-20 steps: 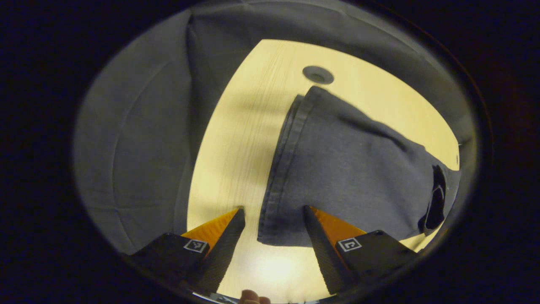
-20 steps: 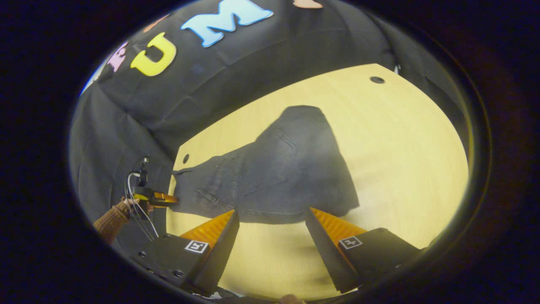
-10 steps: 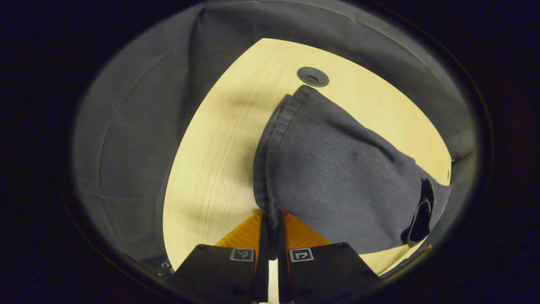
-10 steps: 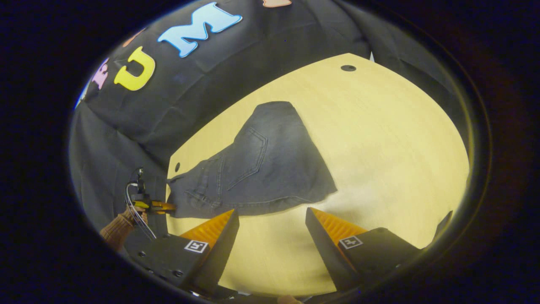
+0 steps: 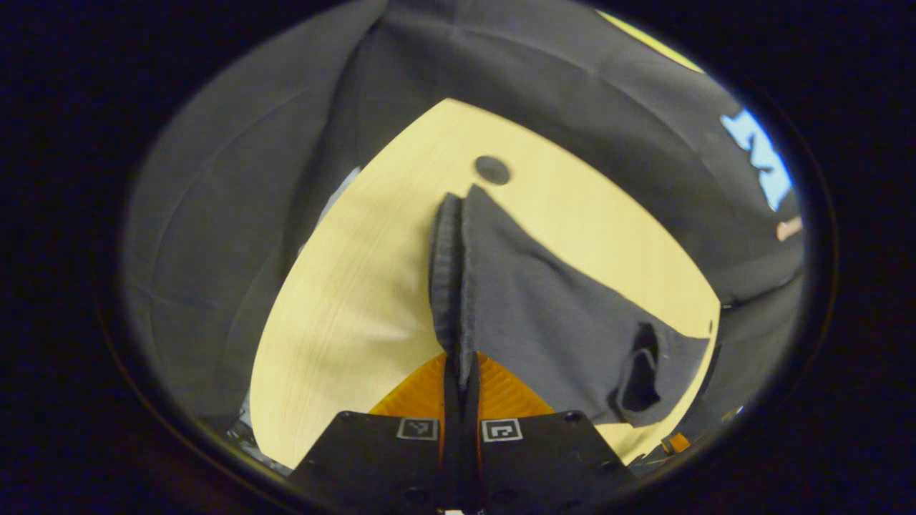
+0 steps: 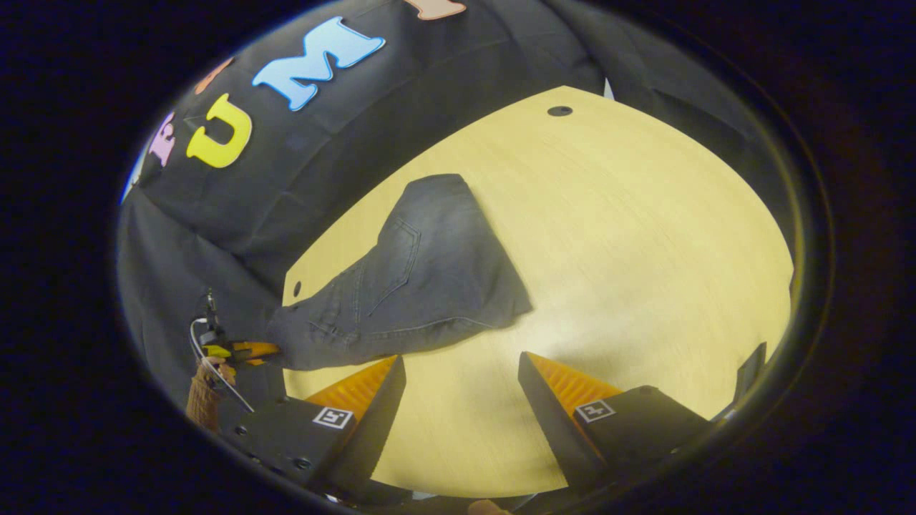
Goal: Grasp the waist and the cuffs of the jeans and fold them to make the two legs overlap; first hold the waist and fold one-third of the jeans toward the cuffs, then hold the cuffs and fold the remaining one-third in the same direction to finish folding.
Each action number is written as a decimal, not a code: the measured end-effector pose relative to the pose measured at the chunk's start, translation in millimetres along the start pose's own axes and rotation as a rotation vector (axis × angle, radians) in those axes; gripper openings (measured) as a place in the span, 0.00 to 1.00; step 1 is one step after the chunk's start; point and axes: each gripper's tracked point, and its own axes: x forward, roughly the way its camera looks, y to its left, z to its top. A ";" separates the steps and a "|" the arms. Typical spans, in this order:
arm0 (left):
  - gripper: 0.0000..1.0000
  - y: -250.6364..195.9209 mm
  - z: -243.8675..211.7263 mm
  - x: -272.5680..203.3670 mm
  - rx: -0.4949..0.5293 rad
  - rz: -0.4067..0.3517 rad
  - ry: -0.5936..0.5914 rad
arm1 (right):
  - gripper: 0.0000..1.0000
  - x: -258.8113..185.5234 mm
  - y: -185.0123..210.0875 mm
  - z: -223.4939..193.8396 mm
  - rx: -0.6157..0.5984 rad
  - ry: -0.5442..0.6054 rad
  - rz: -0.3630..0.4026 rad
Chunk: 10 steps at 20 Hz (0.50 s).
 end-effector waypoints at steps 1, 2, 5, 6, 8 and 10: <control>0.08 -25.7 1.8 -17.1 0.038 -0.035 -0.024 | 0.96 -1.3 1.1 2.1 0.002 -0.007 0.012; 0.08 -50.8 5.1 -36.3 0.072 -0.069 -0.044 | 0.96 -2.7 3.5 4.3 0.006 -0.013 0.028; 0.08 -145.7 8.7 -71.6 0.202 -0.174 -0.089 | 0.96 -15.3 8.9 6.2 -0.012 -0.035 0.065; 0.08 -174.3 5.0 -82.3 0.245 -0.211 -0.085 | 0.96 -20.4 6.6 5.0 -0.026 -0.047 0.068; 0.08 -237.9 -10.2 -84.8 0.337 -0.273 -0.058 | 0.96 -34.2 -3.7 3.8 -0.047 -0.073 0.061; 0.08 -291.6 -40.6 -67.0 0.436 -0.306 0.000 | 0.96 -46.4 -15.5 0.2 -0.032 -0.091 0.060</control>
